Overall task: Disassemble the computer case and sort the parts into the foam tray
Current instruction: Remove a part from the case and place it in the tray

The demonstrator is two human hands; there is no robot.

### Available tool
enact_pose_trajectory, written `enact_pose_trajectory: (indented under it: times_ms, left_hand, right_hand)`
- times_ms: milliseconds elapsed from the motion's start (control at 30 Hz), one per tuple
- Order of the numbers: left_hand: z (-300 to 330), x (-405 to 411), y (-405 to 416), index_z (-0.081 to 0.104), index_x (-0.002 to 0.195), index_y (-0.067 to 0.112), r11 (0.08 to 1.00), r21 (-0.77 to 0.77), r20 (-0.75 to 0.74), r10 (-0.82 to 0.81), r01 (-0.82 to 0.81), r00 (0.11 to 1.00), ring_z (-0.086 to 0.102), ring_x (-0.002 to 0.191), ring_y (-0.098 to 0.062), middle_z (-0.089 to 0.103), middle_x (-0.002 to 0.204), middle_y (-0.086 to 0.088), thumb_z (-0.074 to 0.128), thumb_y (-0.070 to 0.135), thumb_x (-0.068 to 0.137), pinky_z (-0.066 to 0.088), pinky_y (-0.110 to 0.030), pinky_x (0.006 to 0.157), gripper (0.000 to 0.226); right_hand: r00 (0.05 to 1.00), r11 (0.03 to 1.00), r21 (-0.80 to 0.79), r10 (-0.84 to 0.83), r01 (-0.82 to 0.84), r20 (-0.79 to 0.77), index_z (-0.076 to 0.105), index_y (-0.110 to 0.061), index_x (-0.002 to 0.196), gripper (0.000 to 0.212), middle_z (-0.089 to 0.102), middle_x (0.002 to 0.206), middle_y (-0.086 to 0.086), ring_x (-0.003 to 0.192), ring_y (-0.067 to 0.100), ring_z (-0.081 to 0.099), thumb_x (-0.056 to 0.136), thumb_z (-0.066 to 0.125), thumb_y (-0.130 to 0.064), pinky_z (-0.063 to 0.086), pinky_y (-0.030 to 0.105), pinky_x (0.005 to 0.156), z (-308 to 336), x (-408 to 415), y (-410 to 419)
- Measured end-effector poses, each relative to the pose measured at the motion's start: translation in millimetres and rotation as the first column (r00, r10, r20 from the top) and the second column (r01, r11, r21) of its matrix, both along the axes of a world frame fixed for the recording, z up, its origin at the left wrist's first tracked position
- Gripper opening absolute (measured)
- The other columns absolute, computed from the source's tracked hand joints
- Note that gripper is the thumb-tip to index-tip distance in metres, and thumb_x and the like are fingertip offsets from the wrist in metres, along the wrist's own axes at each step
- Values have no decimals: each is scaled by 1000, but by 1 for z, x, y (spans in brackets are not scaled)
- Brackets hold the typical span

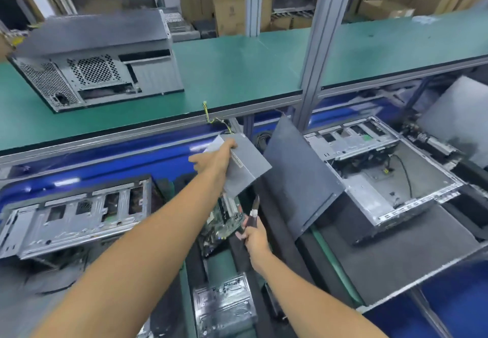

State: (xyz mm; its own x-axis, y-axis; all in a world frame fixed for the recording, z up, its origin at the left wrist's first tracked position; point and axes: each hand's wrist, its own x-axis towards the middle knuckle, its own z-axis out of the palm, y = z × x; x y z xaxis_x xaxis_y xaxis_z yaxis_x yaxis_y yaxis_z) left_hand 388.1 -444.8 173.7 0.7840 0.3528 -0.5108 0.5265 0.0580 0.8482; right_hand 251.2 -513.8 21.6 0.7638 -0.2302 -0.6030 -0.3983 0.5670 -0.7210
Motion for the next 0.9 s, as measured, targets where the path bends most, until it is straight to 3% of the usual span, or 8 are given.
enact_pose_trajectory:
  times_ms: [67, 267, 367, 467, 567, 667, 800, 900]
  left_hand:
    - [-7, 9, -21, 20, 147, 10, 999, 44, -35, 26, -25, 999, 45, 97, -30, 43, 139, -17, 87, 54, 48, 42, -39, 82, 128]
    - [-27, 27, -72, 16, 150, 15, 948, 316, -52, -28, 43, 998, 45, 127, -44, 35, 145, -21, 86, 60, 59, 39, -54, 99, 123]
    - [-43, 26, -80, 25, 145, 18, 899, 430, -38, -69, 78, 997, 42, 127, -40, 36, 141, -19, 84, 58, 61, 36, -50, 84, 110]
    - [-62, 25, -84, 31, 129, 23, 865, 498, -5, -59, 53, 998, 40, 113, -33, 37, 132, -16, 84, 53, 59, 38, -46, 75, 93]
    - [-82, 25, -82, 31, 136, 22, 831, 552, -24, -62, 65, 998, 41, 120, -37, 36, 136, -17, 88, 53, 61, 48, -50, 79, 99]
    - [-99, 26, -75, 33, 136, 21, 820, 570, -20, -53, 55, 998, 41, 120, -36, 37, 135, -16, 87, 56, 62, 47, -48, 75, 98]
    - [-105, 33, -69, 35, 136, 21, 802, 597, -12, -38, 38, 999, 45, 115, -33, 41, 130, -13, 82, 61, 61, 42, -44, 69, 98]
    - [-108, 32, -68, 36, 130, 24, 726, 687, -15, -50, 47, 999, 48, 110, -31, 44, 123, -10, 80, 64, 58, 44, -43, 64, 94]
  right_hand:
    - [999, 995, 99, -27, 23, 37, 45, -5, 140, 74, 50, 148, 13, 138, 37, 46, 81, 22, 32, 44, 53, 110, 1, -4, 1]
    - [990, 890, 436, -141, 134, -16, 54, 4, 106, 54, 55, 135, 27, 132, 42, 48, 84, 12, 30, 40, 65, 105, -2, -1, 15]
    - [990, 863, 486, -139, 139, -37, 54, 1, 94, 40, 66, 100, 20, 100, 34, 59, 82, 24, 26, 55, 46, 74, 2, -9, 22]
    - [988, 836, 529, -153, 146, -30, 53, -1, 95, 42, 63, 70, 13, 66, 24, 61, 58, 41, 14, 55, 32, 53, 9, -12, 23]
    - [987, 833, 530, -151, 159, -58, 50, -5, 87, 33, 44, 54, 7, 42, 17, 46, 72, 33, 19, 44, 23, 45, 10, -11, 24]
    - [987, 828, 538, -130, 160, -93, 49, -6, 79, 41, 41, 51, 5, 39, 17, 41, 83, 19, 21, 38, 21, 42, 5, -10, 23]
    - [989, 815, 561, -93, 144, -118, 45, -11, 55, 46, 41, 41, 3, 36, 18, 44, 85, 24, 17, 45, 22, 43, -1, -13, 23]
    - [990, 822, 556, -65, 122, -122, 46, -15, 46, 52, 41, 43, 2, 41, 19, 46, 84, 26, 14, 48, 25, 50, -2, -10, 23]
